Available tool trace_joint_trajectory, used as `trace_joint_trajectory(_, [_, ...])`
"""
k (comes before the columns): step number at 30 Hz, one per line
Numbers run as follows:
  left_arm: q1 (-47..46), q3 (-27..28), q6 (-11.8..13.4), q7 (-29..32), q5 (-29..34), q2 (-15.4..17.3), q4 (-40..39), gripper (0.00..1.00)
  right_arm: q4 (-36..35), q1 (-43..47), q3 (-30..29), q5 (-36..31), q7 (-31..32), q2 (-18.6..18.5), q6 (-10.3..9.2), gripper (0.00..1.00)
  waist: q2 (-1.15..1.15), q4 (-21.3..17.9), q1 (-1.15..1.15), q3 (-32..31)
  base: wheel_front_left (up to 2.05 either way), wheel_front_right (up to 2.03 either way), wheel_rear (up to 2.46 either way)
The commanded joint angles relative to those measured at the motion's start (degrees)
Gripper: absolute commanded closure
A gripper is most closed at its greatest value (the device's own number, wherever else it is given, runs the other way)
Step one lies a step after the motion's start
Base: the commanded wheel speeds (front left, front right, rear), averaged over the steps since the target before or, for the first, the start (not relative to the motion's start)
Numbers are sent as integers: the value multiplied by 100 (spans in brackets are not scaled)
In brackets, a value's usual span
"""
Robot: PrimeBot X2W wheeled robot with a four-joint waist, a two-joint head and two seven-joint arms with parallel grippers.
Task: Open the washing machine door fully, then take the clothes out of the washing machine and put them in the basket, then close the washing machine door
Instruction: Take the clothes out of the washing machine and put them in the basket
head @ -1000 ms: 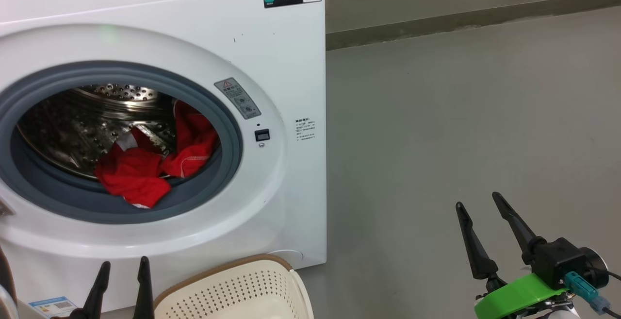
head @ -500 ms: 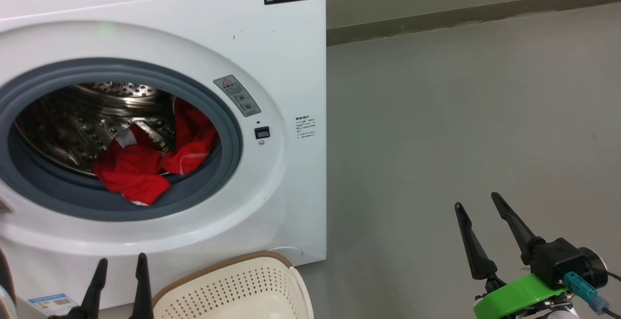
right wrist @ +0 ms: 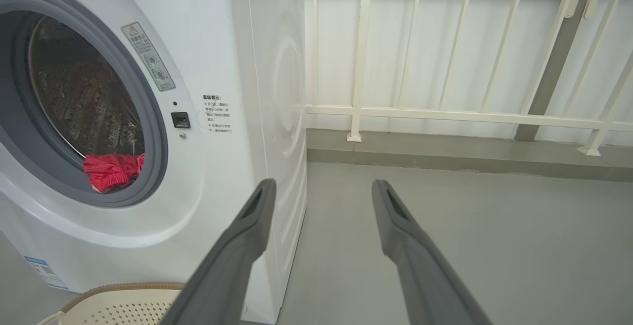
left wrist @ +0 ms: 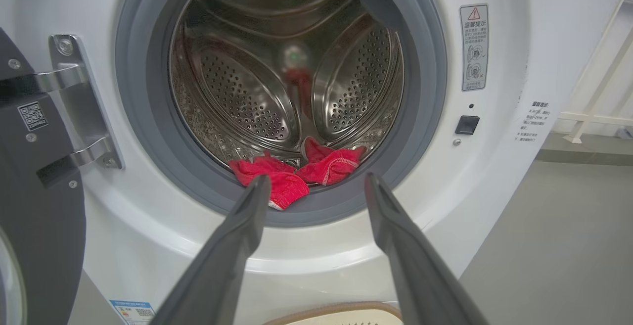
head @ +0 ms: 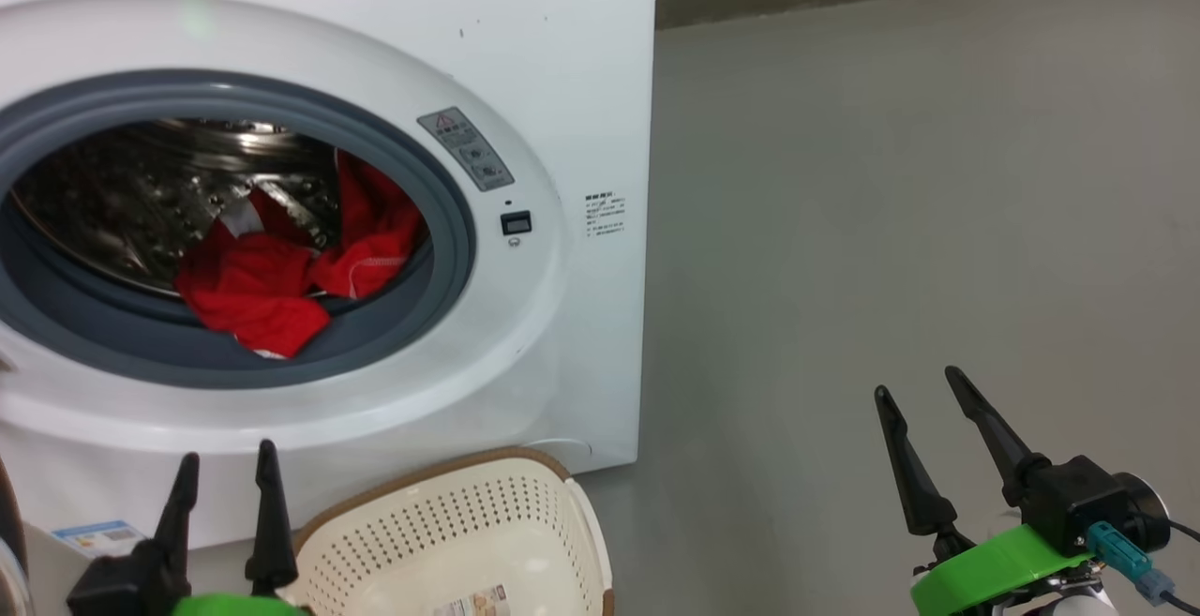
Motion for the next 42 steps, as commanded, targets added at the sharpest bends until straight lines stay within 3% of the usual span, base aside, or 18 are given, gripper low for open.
trace_joint_trajectory(1, [-355, 157, 48, -52, 6, 60, -37, 0, -185, -218, 100, -33, -37, -9, 35, 0, 0, 45, 0, 179, 0, 0, 0])
trace_joint_trajectory(22, [-2766, 165, 120, -36, -96, 457, 1507, 0, -266, -961, 152, -119, -37, 31, 35, 0, 0, 53, 0, 1557, 0, 0, 0])
trace_joint_trajectory(34, [-4125, 175, 394, -35, 39, 860, 2629, 0, -250, -1270, 241, -128, -37, 32, 35, 0, 0, -190, 0, 2208, 0, 0, 0])
trace_joint_trajectory(42, [-5047, 59, 611, 361, 157, 1120, 3389, 0, -228, -1468, 423, -19, -37, 28, 35, 0, 0, -225, 0, 2613, 0, 0, 0])
